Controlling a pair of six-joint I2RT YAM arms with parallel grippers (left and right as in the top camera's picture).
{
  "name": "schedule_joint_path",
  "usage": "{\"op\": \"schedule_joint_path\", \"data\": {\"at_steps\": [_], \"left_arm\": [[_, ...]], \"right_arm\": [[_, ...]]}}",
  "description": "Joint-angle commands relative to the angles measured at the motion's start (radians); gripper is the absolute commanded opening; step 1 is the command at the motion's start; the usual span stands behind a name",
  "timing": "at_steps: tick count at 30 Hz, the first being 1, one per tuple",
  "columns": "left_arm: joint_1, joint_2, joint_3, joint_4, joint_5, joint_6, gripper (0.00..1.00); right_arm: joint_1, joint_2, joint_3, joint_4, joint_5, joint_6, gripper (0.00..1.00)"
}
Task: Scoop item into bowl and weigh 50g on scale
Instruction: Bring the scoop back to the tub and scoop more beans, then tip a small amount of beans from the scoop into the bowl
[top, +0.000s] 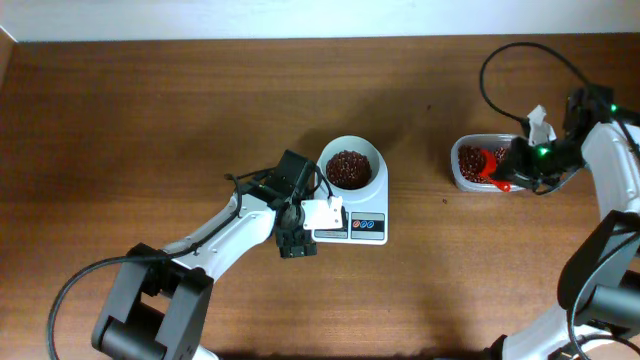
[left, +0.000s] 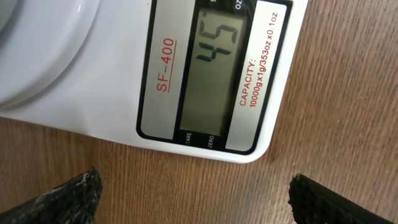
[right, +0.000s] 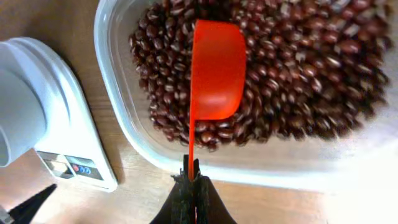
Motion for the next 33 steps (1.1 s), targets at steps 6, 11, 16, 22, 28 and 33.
{"op": "schedule_joint_path", "data": {"at_steps": [6, 11, 16, 22, 28, 33], "left_arm": [[0.0, -0.014, -0.007, -0.002, 0.021, -0.013, 0.99], [0.0, -0.014, -0.007, -0.002, 0.021, -0.013, 0.99], [0.0, -0.014, -0.007, -0.002, 0.021, -0.013, 0.99], [0.0, -0.014, -0.007, -0.002, 0.021, -0.013, 0.99], [0.0, -0.014, -0.007, -0.002, 0.021, -0.013, 0.99], [0.0, -0.014, -0.007, -0.002, 0.021, -0.013, 0.99]], "right_arm": [[-0.03, -0.012, 0.196, -0.093, -0.005, 0.016, 0.04], [-0.03, -0.012, 0.196, -0.102, -0.032, 0.015, 0.04], [-0.03, -0.012, 0.196, -0.094, -0.024, 0.021, 0.04], [-0.03, -0.012, 0.196, -0.103, -0.166, -0.042, 0.04], [-0.028, -0.012, 0.196, -0.098, -0.414, -0.064, 0.04], [0.035, -0.012, 0.196, -0.029, -0.555, -0.064, 0.04]]}}
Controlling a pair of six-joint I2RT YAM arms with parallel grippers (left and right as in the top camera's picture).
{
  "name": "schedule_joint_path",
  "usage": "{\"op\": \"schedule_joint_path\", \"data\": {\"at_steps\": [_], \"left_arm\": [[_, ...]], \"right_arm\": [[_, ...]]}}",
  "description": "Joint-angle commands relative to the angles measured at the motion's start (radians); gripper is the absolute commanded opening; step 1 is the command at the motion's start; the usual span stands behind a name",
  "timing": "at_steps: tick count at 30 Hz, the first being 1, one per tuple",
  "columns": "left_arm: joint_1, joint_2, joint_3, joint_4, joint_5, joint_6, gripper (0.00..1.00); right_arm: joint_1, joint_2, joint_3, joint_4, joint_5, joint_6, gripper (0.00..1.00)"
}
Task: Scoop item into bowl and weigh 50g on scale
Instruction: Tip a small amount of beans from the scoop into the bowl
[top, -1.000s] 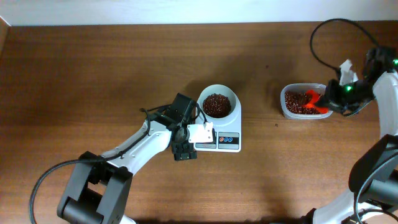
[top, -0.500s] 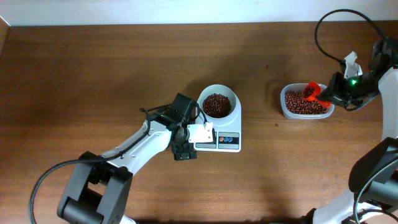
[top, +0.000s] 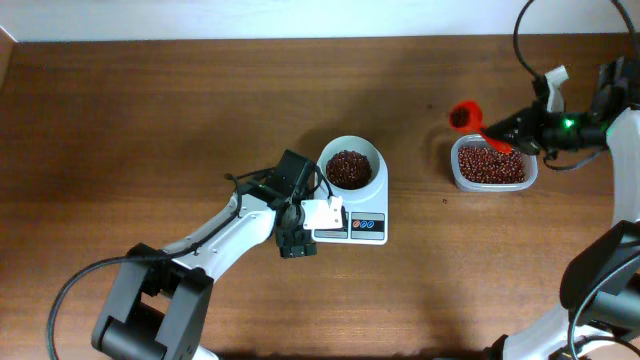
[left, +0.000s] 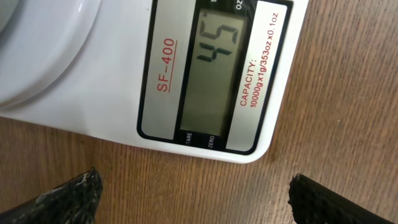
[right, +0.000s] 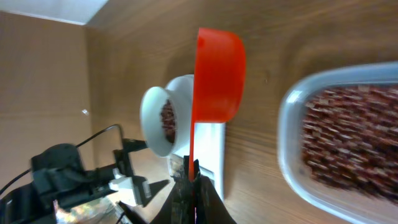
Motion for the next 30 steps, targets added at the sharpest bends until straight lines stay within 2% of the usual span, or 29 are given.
{"op": "schedule_joint_path", "data": {"at_steps": [1, 5, 13, 16, 19, 30], "left_arm": [[0.0, -0.014, -0.007, -0.001, 0.021, -0.013, 0.99], [0.0, -0.014, -0.007, -0.001, 0.021, -0.013, 0.99], [0.0, -0.014, -0.007, -0.001, 0.021, -0.013, 0.99], [0.0, -0.014, -0.007, -0.001, 0.021, -0.013, 0.99], [0.0, -0.014, -0.007, -0.001, 0.021, -0.013, 0.99], [0.0, -0.014, -0.007, -0.001, 0.021, -0.013, 0.99]], "right_arm": [[0.081, -0.011, 0.02, 0.043, -0.095, -0.015, 0.04], [0.211, -0.011, 0.02, 0.086, -0.055, -0.015, 0.04], [0.472, -0.011, 0.021, 0.09, 0.303, -0.02, 0.04], [0.551, -0.011, 0.032, 0.089, 0.321, -0.126, 0.04], [0.611, -0.011, 0.069, 0.086, 0.462, -0.12, 0.04], [0.613, -0.011, 0.084, 0.081, 0.479, -0.146, 0.04]]}}
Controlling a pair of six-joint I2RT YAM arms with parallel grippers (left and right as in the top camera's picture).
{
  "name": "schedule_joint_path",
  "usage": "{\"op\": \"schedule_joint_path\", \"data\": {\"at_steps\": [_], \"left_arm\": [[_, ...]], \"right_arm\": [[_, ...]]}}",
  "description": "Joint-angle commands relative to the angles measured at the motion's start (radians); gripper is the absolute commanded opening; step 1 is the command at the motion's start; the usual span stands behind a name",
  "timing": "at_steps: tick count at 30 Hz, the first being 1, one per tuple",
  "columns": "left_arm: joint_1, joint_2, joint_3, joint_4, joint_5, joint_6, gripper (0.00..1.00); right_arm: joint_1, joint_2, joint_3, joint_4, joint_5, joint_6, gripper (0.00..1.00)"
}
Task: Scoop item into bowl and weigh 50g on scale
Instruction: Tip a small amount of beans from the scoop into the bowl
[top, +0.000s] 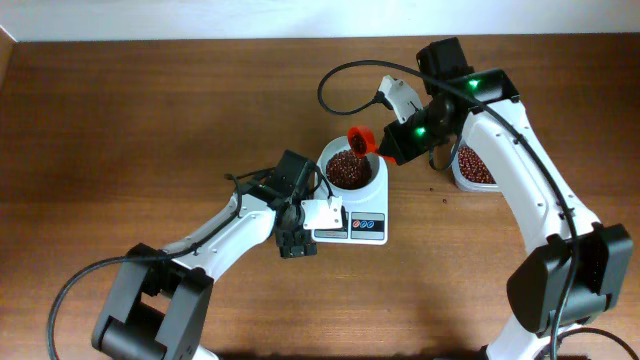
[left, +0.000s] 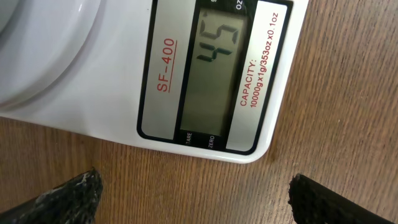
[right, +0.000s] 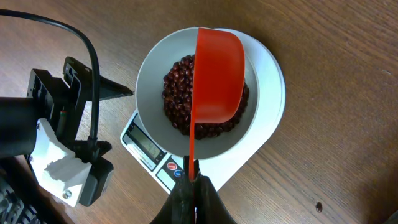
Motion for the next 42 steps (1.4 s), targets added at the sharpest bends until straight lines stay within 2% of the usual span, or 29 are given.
{"op": "schedule_joint_path", "data": {"at_steps": [1, 20, 21, 23, 25, 32, 42], "left_arm": [[0.0, -0.014, -0.007, -0.001, 0.021, -0.013, 0.99], [0.0, -0.014, -0.007, -0.001, 0.021, -0.013, 0.99], [0.0, -0.014, -0.007, -0.001, 0.021, -0.013, 0.99], [0.0, -0.014, -0.007, -0.001, 0.021, -0.013, 0.99], [0.0, -0.014, -0.007, -0.001, 0.021, -0.013, 0.99], [0.0, -0.014, -0.007, -0.001, 0.021, -0.013, 0.99], [0.0, -0.014, -0.007, -0.001, 0.021, -0.013, 0.99]], "right_arm": [[0.002, -0.011, 0.02, -0.001, 0.012, -0.014, 0.04], [0.015, -0.011, 0.02, -0.015, 0.018, -0.032, 0.04], [0.022, -0.011, 0.02, -0.03, 0.051, -0.051, 0.04], [0.024, -0.011, 0.02, -0.023, 0.151, 0.011, 0.04], [0.024, -0.011, 0.02, -0.021, 0.151, 0.01, 0.04], [0.026, -0.011, 0.02, -0.015, 0.022, 0.039, 0.04], [0.026, -0.011, 0.02, -0.008, 0.01, 0.039, 0.04]]}}
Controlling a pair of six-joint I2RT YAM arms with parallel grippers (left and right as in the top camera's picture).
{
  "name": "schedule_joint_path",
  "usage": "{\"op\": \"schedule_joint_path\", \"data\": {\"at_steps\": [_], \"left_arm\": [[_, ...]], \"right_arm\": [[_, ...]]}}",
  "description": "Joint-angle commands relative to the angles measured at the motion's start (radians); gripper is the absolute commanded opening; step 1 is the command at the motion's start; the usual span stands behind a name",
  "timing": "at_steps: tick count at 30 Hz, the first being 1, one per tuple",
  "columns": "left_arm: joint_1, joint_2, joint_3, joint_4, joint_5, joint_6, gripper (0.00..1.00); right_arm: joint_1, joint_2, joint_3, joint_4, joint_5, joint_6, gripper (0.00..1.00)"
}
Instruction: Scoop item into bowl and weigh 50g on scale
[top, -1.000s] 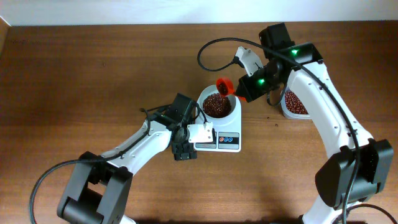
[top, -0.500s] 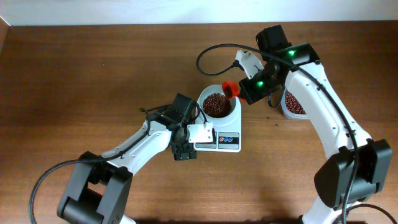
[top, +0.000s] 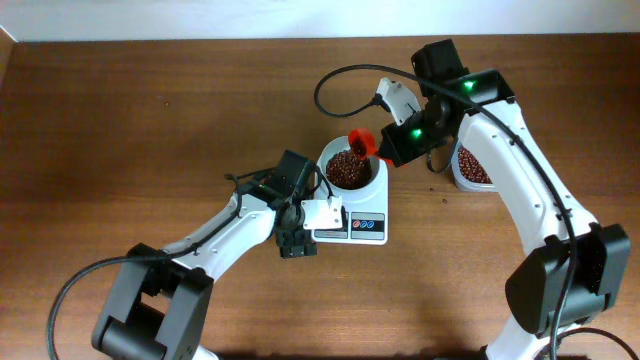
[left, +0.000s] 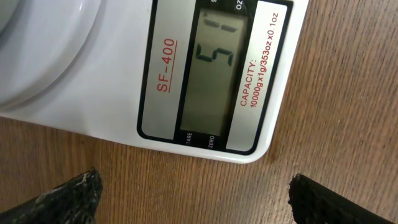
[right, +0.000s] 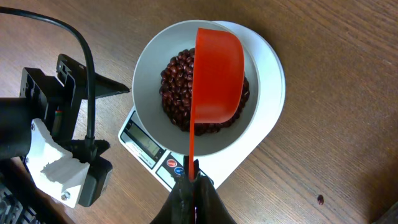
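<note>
The red scoop (right: 217, 74) hangs over the white bowl (right: 144, 68), which holds dark red beans (right: 177, 81) and stands on the white scale (right: 272, 93). My right gripper (right: 191, 178) is shut on the scoop's thin handle. In the overhead view the scoop (top: 361, 141) is at the bowl's upper right rim. My left gripper (left: 194, 198) stands open on the table just in front of the scale's display (left: 214, 68), which shows a 5 and a half-drawn digit. The scoop's inside is hidden.
The clear tub of beans (top: 472, 168) sits right of the scale, partly hidden by my right arm. A stray bean (right: 320, 200) lies on the wood near the scale. The left arm (top: 230, 225) stretches along the table left of the scale.
The scale's display has changed from 45 to a reading with a 5 and a half-drawn digit. The scoop stays over the bowl, shifted slightly. The left gripper has not moved.
The scoop lay among the beans in the tub with the scale at 45. Then my right gripper held it raised beside the tub. After that it was over the bowl, display still 45. Now the display is changing.
</note>
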Motion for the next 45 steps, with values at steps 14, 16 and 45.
{"op": "schedule_joint_path", "data": {"at_steps": [14, 16, 45], "left_arm": [[0.0, -0.014, -0.007, -0.001, 0.021, -0.013, 0.99], [0.0, -0.014, -0.007, -0.001, 0.021, -0.013, 0.99], [0.0, -0.014, -0.007, -0.001, 0.021, -0.013, 0.99]], "right_arm": [[-0.294, -0.011, 0.02, -0.04, -0.347, 0.007, 0.04], [-0.384, -0.011, 0.02, -0.087, -0.346, 0.007, 0.04], [-0.101, -0.011, 0.072, -0.059, -0.046, -0.007, 0.04]]}}
